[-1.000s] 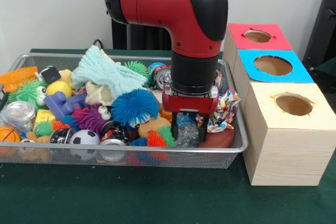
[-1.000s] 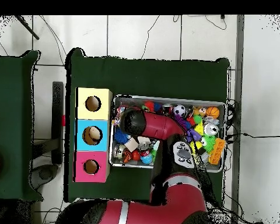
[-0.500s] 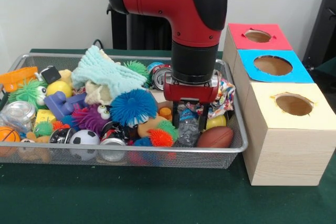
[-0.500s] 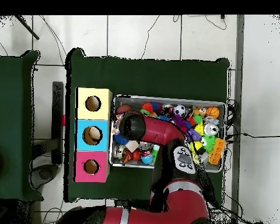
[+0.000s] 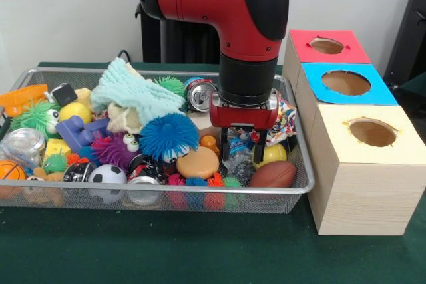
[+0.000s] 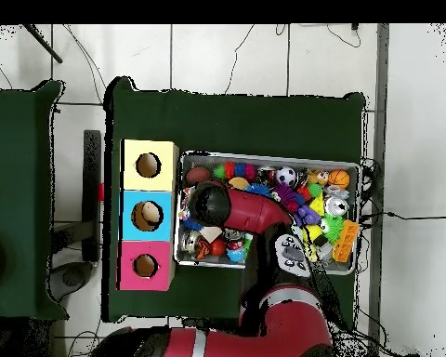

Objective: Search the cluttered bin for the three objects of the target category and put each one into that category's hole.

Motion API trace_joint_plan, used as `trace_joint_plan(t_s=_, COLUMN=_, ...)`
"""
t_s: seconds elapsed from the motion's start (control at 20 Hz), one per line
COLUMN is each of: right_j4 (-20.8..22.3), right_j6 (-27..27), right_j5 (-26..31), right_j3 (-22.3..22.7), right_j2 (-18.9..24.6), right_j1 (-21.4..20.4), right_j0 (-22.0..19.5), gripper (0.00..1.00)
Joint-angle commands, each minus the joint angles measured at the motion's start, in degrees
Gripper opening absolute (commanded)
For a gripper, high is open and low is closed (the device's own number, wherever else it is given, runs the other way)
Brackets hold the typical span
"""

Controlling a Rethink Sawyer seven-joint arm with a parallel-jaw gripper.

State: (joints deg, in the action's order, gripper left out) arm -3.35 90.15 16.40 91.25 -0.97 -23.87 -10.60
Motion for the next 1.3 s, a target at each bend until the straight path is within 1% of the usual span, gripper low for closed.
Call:
trace_joint_plan(t_s=0.05, right_j4=2.1, right_j6=4.95, right_j5=-0.24, right_j3=1.18, right_j2=5.59, right_j1=7.84, right_j0=-2.71, gripper=1.0)
trace_joint_plan(t_s=0.3, right_j4=2.47, right_j6=3.83, right_j5=0.89, right_j3=-0.41, right_j2=5.91, right_j1=9.28, right_j0=-3.06, gripper=1.0)
trace_joint_plan(t_s=0.5, right_j4=2.91, right_j6=3.99, right_j5=-0.38, right_j3=-0.3, right_j2=6.29, right_j1=10.02, right_j0=-3.25, gripper=1.0)
trace_joint_plan(t_s=0.65, right_j4=3.14, right_j6=4.51, right_j5=-0.26, right_j3=0.28, right_j2=5.31, right_j1=9.51, right_j0=-2.46, gripper=1.0)
trace_joint_plan(t_s=1.05, right_j4=3.99, right_j6=4.02, right_j5=2.01, right_j3=4.64, right_j2=4.48, right_j1=5.5, right_j0=-2.56, gripper=1.0)
trace_joint_plan(t_s=1.15, right_j4=3.89, right_j6=4.07, right_j5=2.95, right_j3=5.05, right_j2=4.17, right_j1=4.58, right_j0=-2.18, gripper=1.0)
trace_joint_plan(t_s=1.25, right_j4=3.65, right_j6=4.48, right_j5=4.13, right_j3=6.48, right_j2=3.8, right_j1=2.66, right_j0=-1.58, gripper=1.0)
trace_joint_plan(t_s=1.3, right_j4=3.4, right_j6=4.91, right_j5=5.05, right_j3=7.98, right_j2=3.5, right_j1=0.83, right_j0=-1.22, gripper=1.0)
